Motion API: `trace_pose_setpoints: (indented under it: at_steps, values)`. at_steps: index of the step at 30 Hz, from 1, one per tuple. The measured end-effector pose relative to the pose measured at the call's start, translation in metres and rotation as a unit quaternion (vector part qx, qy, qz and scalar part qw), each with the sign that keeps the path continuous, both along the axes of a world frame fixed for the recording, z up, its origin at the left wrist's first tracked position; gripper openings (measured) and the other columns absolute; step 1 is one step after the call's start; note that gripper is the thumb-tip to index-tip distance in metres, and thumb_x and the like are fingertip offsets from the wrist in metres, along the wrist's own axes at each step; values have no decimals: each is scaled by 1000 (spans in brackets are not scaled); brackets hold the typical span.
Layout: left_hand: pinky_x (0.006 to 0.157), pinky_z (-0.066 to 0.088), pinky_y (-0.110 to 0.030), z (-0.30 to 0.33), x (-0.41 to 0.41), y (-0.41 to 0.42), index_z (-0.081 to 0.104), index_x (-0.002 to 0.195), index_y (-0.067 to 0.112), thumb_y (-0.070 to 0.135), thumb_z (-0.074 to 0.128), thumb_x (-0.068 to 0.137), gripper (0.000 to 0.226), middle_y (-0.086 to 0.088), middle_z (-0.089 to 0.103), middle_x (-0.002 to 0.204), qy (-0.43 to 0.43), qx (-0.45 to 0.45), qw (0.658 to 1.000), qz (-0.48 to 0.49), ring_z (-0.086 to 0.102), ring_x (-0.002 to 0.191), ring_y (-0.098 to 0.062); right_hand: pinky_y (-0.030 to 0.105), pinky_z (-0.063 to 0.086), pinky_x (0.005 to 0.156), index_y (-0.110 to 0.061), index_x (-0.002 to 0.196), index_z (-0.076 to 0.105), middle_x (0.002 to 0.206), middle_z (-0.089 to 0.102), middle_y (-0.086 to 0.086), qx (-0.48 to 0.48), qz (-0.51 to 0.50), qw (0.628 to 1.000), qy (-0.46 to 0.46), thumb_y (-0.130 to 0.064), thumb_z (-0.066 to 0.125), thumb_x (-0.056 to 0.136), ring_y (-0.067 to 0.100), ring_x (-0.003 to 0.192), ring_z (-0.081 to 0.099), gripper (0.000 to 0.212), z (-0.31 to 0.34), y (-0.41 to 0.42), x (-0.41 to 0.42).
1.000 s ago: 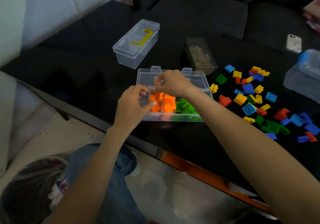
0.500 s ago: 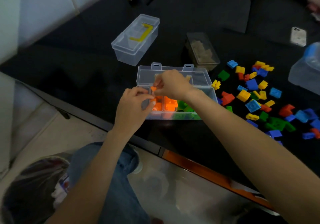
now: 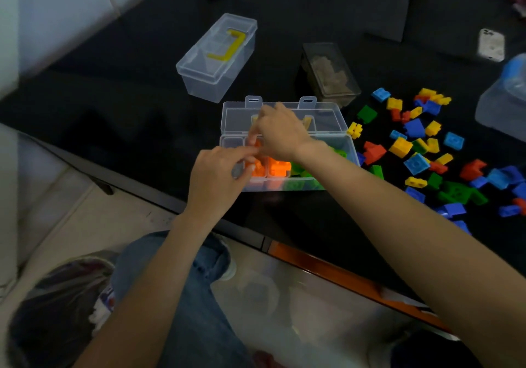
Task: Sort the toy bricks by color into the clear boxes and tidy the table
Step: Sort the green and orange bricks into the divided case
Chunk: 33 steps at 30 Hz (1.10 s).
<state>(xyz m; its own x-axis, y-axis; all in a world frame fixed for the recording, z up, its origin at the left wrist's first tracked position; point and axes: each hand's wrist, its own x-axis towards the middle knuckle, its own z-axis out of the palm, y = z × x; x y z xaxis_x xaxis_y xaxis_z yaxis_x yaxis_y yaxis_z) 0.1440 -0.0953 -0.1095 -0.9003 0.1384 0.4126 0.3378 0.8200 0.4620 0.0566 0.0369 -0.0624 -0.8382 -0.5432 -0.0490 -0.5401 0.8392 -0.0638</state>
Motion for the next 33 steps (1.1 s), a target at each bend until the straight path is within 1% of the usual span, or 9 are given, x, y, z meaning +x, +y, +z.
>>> trace_pose_setpoints:
  at_steps: [5,8,12,18,21,23,25,30,33]
  values:
    - [87,39,-29,0,-3,1,62,104,17,31,63,81,27,5,68,96,-4,20,999,25,61,91,-13,31,37,89,-23,104,69,120,50,6,-68,-22,997,-24,-39,61,88,24,117,44,24,11,9,-3]
    - [85,38,-29,-3,-6,-4,64,100,19,35,64,80,26,2,65,104,4,-18,999,42,57,101,-18,30,40,85,-16,103,69,122,54,6,-110,-56,992,-1,-36,54,92,23,113,46,27,18,21,-5]
    - [85,34,-30,-5,-7,-4,67,103,18,36,69,77,31,-2,62,112,-5,-50,996,67,53,107,-25,34,35,94,-19,113,66,132,49,3,-24,-10,1000,-11,-39,49,93,23,117,39,33,15,21,2]
    - [81,30,-28,-3,-9,-1,65,102,21,46,51,85,33,1,65,106,-24,-29,997,70,56,103,-19,41,26,106,-21,116,66,146,38,-2,13,12,999,-49,-42,41,95,24,132,27,39,13,13,5]
    - [82,29,-28,-1,-10,2,65,103,21,34,67,81,26,0,64,107,-32,-33,995,84,54,104,-22,40,25,109,-23,118,65,147,36,-2,-103,8,991,-90,-31,45,96,21,136,25,31,20,27,6]
    - [84,28,-28,-1,-11,3,64,105,21,29,70,79,28,-1,62,110,-47,-34,995,83,52,107,-22,32,31,106,-21,119,62,140,45,-1,-237,-47,967,-75,-24,52,94,15,132,36,28,22,45,13]
    - [85,28,-27,-2,-11,2,63,107,21,30,69,80,29,0,61,111,-51,-36,995,78,51,108,-21,25,36,101,-20,123,56,132,53,-2,-294,-81,951,-59,-25,59,91,10,124,44,33,18,62,25]
    - [84,28,-27,-2,-10,1,63,108,23,33,67,82,29,3,61,113,-47,-46,995,74,51,109,-19,41,31,112,-24,139,43,143,45,-3,-198,-33,978,-59,-38,62,87,13,135,35,57,-14,70,49]
    - [84,27,-27,-2,-10,-1,63,110,24,33,67,82,29,5,62,113,-53,-40,995,71,51,109,-16,41,29,112,-25,140,41,145,43,-5,-175,-25,983,-47,-41,63,86,14,137,32,61,-23,67,49]
